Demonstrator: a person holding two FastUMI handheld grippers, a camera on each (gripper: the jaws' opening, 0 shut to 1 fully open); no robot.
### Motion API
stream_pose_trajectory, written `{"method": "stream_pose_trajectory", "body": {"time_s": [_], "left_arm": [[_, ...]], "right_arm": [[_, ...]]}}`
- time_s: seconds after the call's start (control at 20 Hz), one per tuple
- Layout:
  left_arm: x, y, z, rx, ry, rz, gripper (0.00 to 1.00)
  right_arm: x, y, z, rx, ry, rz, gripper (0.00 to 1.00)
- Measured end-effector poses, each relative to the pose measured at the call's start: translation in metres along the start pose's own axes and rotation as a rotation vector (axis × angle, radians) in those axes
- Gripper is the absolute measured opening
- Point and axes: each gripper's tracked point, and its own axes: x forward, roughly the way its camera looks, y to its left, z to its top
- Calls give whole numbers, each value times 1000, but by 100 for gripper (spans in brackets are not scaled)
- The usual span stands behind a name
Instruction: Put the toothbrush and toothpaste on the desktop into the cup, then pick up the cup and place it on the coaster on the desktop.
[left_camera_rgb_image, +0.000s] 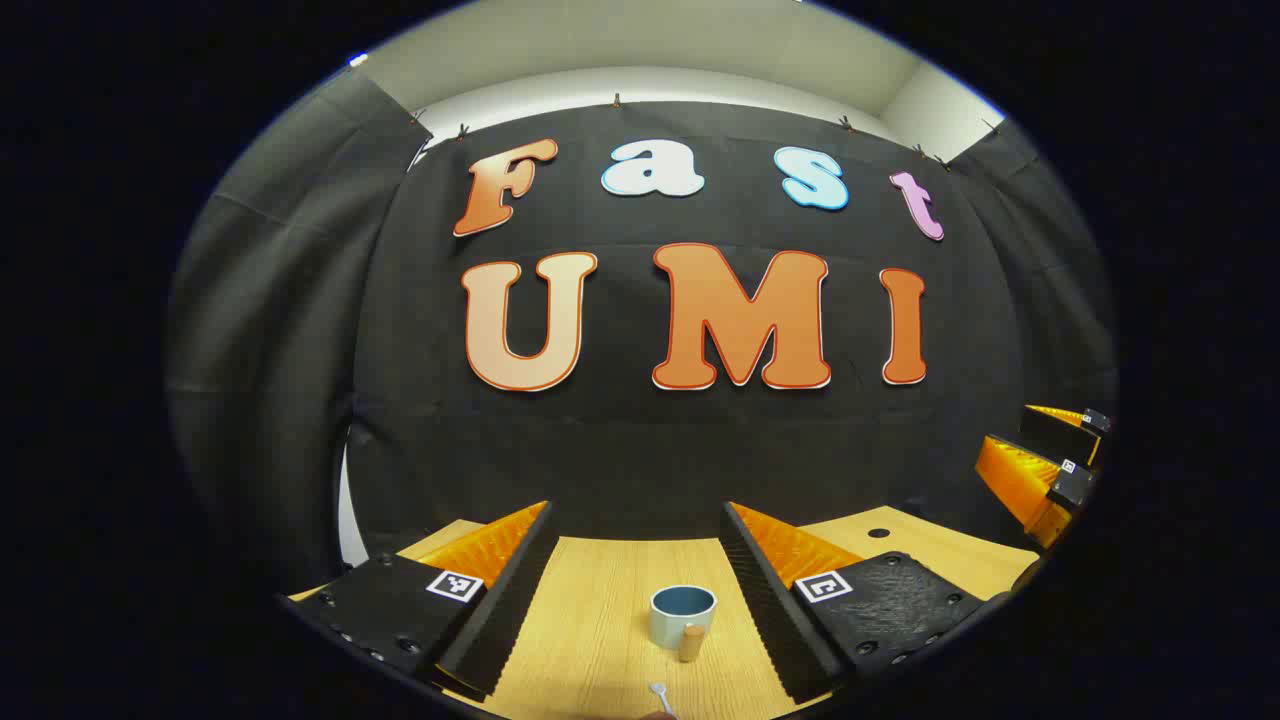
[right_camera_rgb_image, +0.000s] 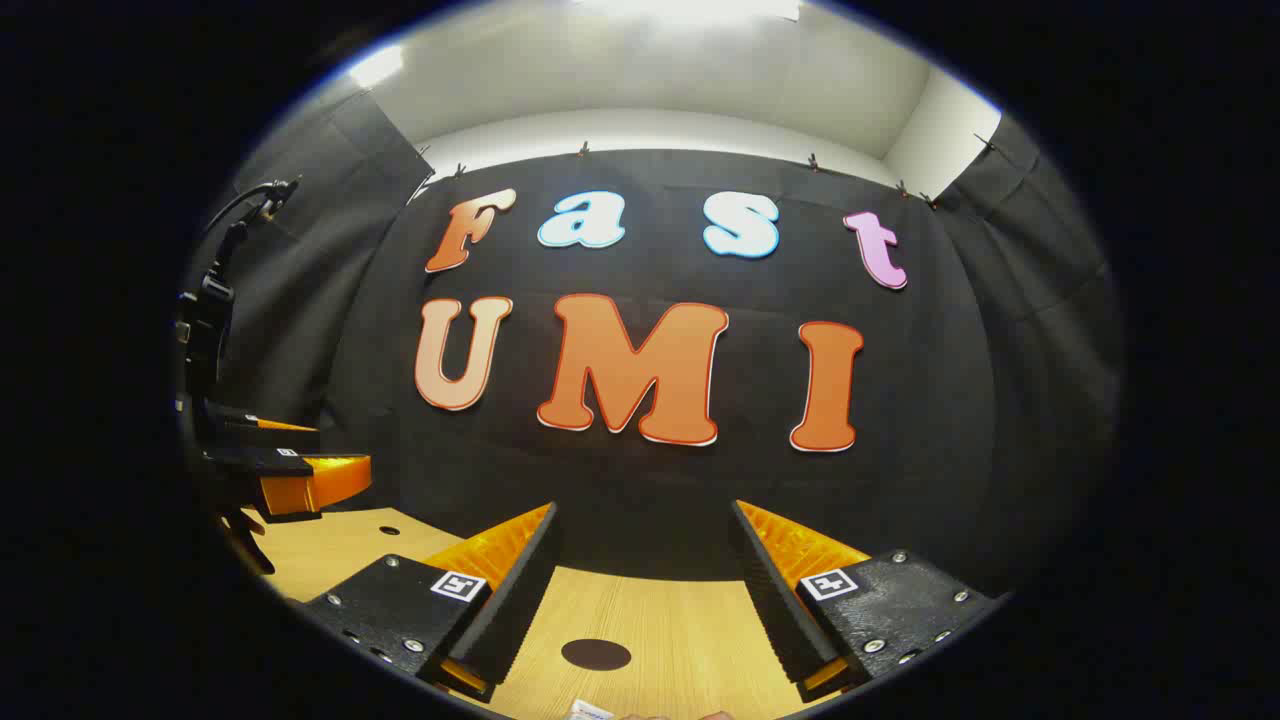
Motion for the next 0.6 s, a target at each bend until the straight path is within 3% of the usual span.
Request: {"method": "stream_pose_trajectory", "body": {"time_s": [0.2,0.6], "left_arm": [[1,2,-9,2,18,11,97],[11,-2,-5,21,22,17,97]], "right_arm": [[-2,14,-24,17,81,35,98],[0,9,-29,28,117,47,97]]}}
